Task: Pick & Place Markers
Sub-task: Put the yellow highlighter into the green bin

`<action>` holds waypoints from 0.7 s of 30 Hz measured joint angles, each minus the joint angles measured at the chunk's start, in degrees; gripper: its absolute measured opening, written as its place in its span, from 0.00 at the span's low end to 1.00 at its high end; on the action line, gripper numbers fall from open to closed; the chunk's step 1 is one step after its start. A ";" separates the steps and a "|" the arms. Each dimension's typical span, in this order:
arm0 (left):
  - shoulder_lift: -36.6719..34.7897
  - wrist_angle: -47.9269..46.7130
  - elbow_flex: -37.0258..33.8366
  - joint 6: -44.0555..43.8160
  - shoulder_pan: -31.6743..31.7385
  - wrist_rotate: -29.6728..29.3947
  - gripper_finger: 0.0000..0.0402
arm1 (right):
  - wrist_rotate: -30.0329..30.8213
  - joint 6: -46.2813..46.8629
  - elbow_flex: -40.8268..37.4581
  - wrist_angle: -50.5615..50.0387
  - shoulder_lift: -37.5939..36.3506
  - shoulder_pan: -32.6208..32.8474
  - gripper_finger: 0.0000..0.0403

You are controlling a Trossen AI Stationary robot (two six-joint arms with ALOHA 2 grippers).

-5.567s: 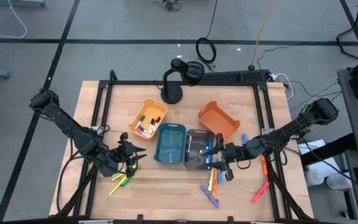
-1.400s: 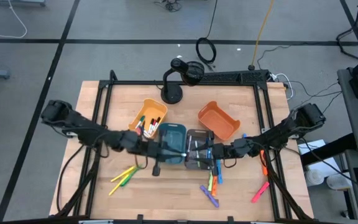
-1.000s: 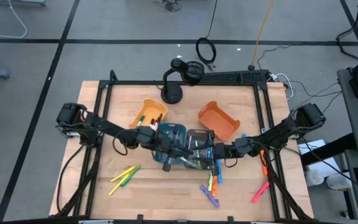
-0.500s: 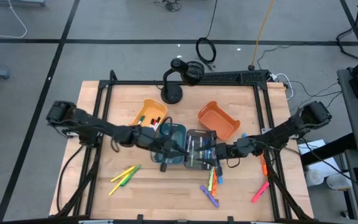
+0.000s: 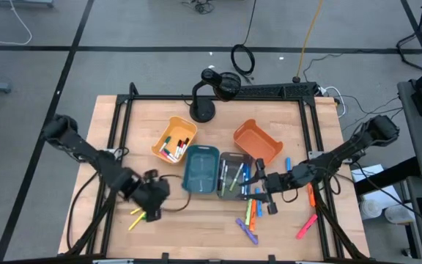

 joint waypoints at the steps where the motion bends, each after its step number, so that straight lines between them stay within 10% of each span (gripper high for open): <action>1: 0.53 -2.22 0.00 -4.45 -1.51 0.06 0.01 | 0.02 0.00 0.00 -0.09 -0.23 0.09 0.39; 8: 3.67 -11.98 -0.04 -25.06 -9.65 -0.18 0.10 | 0.11 0.00 0.00 -0.10 -0.26 0.12 0.39; 21: 5.77 -11.99 -9.14 -33.96 -13.01 4.61 0.33 | 4.52 2.95 -0.02 -18.81 -11.14 1.13 0.39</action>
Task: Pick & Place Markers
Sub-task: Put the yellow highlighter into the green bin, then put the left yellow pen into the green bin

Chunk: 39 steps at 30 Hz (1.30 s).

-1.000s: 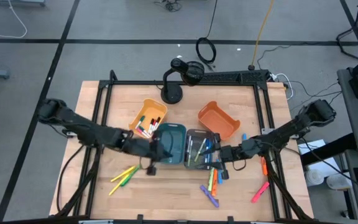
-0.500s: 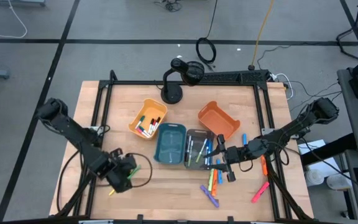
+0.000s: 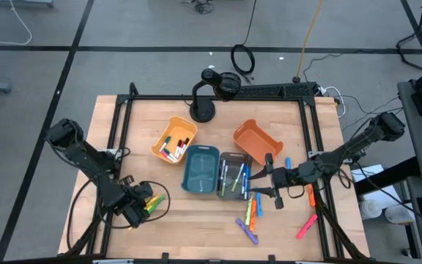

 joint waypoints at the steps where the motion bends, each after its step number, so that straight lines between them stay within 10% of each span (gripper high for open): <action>1: 0.04 0.98 -0.62 -0.02 -0.31 0.04 0.33 | -0.01 0.94 0.00 -1.41 -0.85 0.14 0.39; 30: -7.74 8.91 -6.05 -5.03 -1.26 4.49 0.33 | 12.20 1.55 -8.37 -0.97 -12.10 2.84 0.39; 39: -9.19 16.81 -5.66 -9.48 -0.72 -2.84 0.33 | 12.02 1.54 -9.23 -0.88 -14.37 2.88 0.39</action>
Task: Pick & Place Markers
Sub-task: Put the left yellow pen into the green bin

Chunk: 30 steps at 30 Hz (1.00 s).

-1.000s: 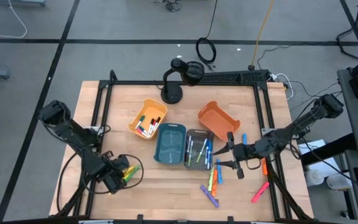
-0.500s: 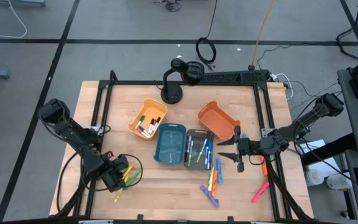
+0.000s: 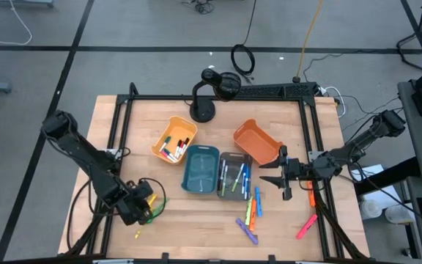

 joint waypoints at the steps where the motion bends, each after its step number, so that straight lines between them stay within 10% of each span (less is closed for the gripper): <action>1: 0.72 -0.33 -0.02 -0.35 0.33 0.00 0.33 | 0.01 0.01 -0.12 -0.01 -0.02 0.00 0.39; 21: 11.59 -4.34 0.29 -0.58 8.99 8.10 0.32 | -0.02 0.21 -0.22 0.16 0.01 0.00 0.39; 30: 11.59 -6.63 0.31 -0.73 10.24 9.46 0.10 | -0.02 0.21 -0.22 0.39 0.01 0.00 0.39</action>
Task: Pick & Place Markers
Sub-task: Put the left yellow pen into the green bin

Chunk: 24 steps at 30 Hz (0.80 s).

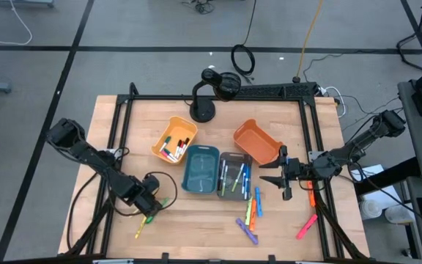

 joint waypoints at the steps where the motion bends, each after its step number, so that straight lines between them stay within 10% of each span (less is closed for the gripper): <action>1: -0.13 -0.41 0.00 0.21 0.19 -0.04 0.10 | 0.00 0.00 0.00 0.00 0.00 0.00 0.39; 24: -11.42 -1.13 16.97 28.01 3.28 -30.51 0.10 | 0.00 0.04 0.00 0.21 0.02 0.00 0.39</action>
